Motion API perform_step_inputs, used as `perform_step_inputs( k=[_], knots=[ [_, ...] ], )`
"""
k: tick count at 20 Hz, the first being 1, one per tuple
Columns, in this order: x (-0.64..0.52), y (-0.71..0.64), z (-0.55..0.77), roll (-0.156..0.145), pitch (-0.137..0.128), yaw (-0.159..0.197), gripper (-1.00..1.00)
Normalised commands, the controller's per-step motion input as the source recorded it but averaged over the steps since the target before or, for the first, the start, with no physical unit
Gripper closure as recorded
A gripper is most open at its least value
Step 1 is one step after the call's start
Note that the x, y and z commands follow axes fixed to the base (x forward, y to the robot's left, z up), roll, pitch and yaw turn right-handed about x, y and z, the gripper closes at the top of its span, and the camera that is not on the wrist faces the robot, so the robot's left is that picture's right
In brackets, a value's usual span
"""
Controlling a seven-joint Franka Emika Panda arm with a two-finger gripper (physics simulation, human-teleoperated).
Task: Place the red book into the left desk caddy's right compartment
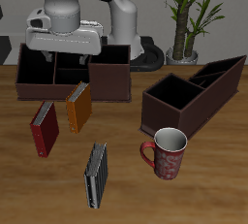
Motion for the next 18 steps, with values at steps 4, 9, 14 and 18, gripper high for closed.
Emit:
perform_step_inputs(
  k=[4, 9, 14, 18],
  knots=[
    [0.15, -0.44, -0.07, -0.022, -0.049, 0.024, -1.0],
    [0.13, -0.25, -0.11, -0.002, -0.072, 0.09, -1.0],
    [0.1, -0.1, -0.17, 0.006, -0.047, 0.031, -1.0],
    [0.13, -0.09, -0.14, 0.026, -0.027, -0.006, -1.0]
  ],
)
